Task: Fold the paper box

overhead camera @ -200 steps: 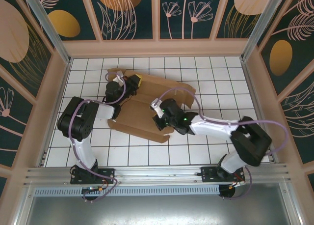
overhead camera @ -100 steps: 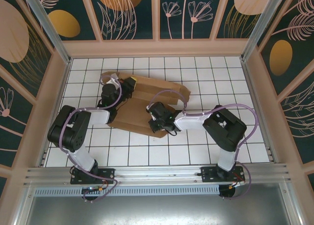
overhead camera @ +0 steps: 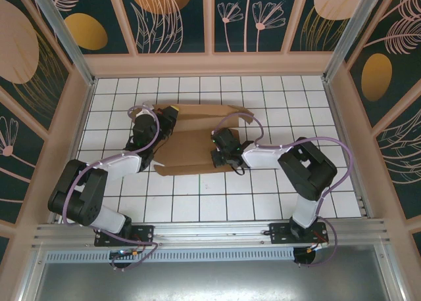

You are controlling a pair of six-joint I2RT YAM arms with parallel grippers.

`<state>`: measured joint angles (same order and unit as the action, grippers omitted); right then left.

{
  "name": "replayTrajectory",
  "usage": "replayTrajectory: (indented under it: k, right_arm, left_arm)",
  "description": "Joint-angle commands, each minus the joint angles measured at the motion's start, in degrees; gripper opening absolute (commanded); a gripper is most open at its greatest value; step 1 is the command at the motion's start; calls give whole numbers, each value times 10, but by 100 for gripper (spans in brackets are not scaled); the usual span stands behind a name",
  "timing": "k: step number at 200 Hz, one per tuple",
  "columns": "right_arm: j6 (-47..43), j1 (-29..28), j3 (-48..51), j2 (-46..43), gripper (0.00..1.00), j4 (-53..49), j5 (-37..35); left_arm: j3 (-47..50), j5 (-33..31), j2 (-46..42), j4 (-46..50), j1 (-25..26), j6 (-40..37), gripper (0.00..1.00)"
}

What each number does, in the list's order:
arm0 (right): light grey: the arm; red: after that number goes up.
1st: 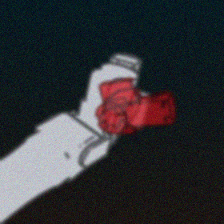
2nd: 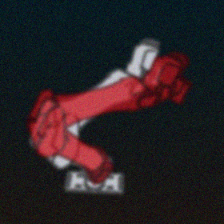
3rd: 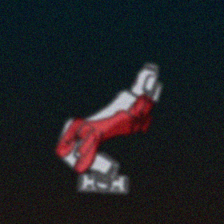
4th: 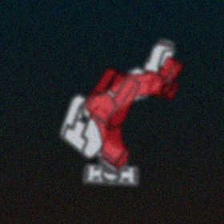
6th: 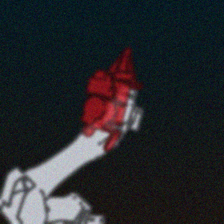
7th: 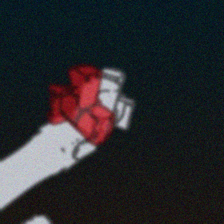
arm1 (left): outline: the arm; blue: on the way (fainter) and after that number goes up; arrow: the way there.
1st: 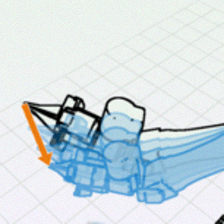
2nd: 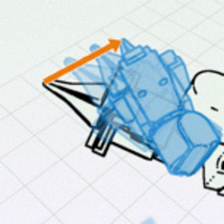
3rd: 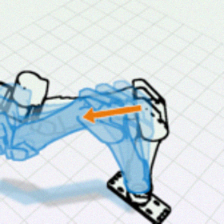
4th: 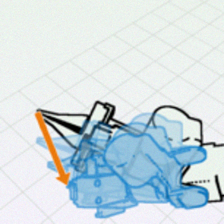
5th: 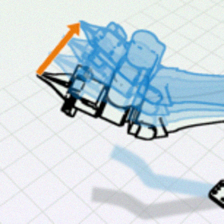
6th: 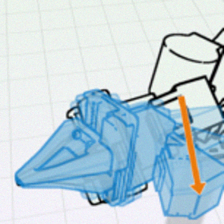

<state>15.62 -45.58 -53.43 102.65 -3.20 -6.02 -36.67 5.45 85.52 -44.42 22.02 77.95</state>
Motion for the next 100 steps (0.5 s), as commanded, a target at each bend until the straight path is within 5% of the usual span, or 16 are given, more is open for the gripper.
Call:
replayTrajectory:
  k: [1, 54, 100]
  right_arm:
    - [30, 36, 24, 29, 0, -137, -82]
    - [42, 47, 58, -36, 0, -74, -4]
    - [15, 48, 56, -114, 24, -55, -14]
  left_arm:
    - [-10, -41, -6, 72, 4, -31, 0]
    - [-21, -62, 4, 91, 30, -48, 0]
    - [-12, -87, 9, 55, 49, -62, 0]
